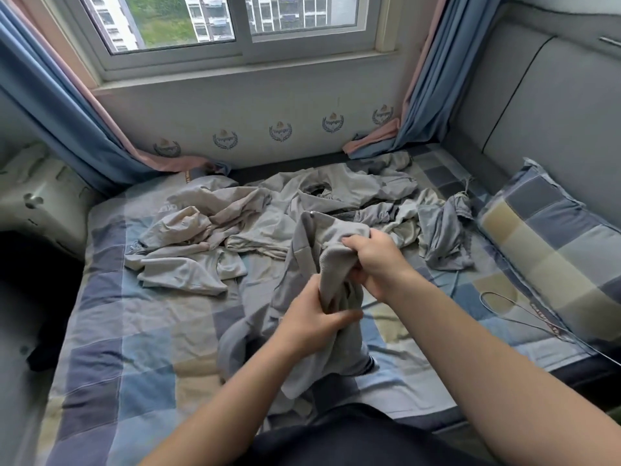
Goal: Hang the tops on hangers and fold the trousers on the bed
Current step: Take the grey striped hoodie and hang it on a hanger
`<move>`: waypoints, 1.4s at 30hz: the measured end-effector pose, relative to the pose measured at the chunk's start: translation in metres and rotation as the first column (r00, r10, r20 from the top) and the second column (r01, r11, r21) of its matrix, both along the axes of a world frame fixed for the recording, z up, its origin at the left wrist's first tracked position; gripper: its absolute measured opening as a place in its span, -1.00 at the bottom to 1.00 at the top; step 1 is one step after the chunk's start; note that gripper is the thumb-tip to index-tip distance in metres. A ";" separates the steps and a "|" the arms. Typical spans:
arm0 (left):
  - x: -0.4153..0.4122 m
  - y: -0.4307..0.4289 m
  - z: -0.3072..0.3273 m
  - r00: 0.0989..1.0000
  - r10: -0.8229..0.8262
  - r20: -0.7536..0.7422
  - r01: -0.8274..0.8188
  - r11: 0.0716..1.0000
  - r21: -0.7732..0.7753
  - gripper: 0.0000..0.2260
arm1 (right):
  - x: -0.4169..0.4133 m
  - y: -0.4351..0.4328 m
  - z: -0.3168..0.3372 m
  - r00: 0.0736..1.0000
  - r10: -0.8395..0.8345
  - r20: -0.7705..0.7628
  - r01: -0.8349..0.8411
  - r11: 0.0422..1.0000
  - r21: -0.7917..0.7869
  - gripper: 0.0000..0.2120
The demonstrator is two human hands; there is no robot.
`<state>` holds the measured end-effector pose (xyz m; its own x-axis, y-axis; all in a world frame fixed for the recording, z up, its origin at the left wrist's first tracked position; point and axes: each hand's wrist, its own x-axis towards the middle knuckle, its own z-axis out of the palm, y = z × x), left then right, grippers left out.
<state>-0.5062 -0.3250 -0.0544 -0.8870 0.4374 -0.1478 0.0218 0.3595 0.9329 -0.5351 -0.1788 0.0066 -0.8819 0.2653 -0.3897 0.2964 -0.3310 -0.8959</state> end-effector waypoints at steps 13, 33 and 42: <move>-0.032 -0.019 0.034 0.844 0.376 0.382 -0.519 0.752 0.407 -0.83 | 0.058 0.018 -0.057 0.920 0.391 0.041 -0.388 0.887 0.251 -0.63; -0.019 -0.029 0.053 0.881 0.344 -0.325 -0.336 0.938 0.083 -0.45 | 0.027 0.012 -0.009 0.973 0.199 -0.121 -0.144 0.922 0.360 -0.76; 0.030 0.000 -0.013 0.998 0.042 0.045 -0.032 0.982 -0.187 -0.65 | 0.015 0.009 0.042 0.966 0.091 -0.240 -0.062 0.990 0.124 -0.80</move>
